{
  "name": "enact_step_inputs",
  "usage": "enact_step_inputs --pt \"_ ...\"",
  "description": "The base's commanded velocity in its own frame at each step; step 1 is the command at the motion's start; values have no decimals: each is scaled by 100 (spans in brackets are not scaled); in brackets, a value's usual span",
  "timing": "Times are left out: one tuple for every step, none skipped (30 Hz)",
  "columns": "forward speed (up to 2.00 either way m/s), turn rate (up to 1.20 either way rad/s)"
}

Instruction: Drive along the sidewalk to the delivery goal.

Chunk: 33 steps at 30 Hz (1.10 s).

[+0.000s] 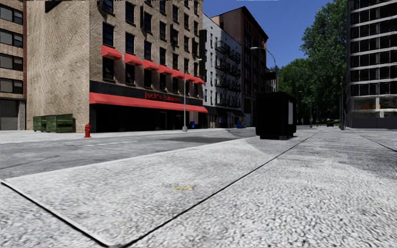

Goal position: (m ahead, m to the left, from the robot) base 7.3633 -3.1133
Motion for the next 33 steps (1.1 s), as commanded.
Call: enact_step_inputs --pt "155 -40" --pt "155 -38" --pt "158 -26" --pt "158 -26" --pt "159 -10" --pt "159 -4" --pt "160 0" --pt "160 0" --pt "161 0" --pt "161 0" --pt "161 -9" --pt "161 -9" --pt "161 -29" --pt "158 -43" --pt "147 -53" --pt "147 -53" --pt "135 -62" --pt "125 -69" --pt "123 -71" --pt "123 -71" --pt "122 -71" --pt "122 -71" --pt "122 -71" --pt "122 -71" --pt "122 -71" --pt "122 -71" --pt "122 -71" --pt "122 -71" --pt "124 -71" --pt "131 -71" --pt "131 -71" --pt "134 -71" --pt "134 -71"
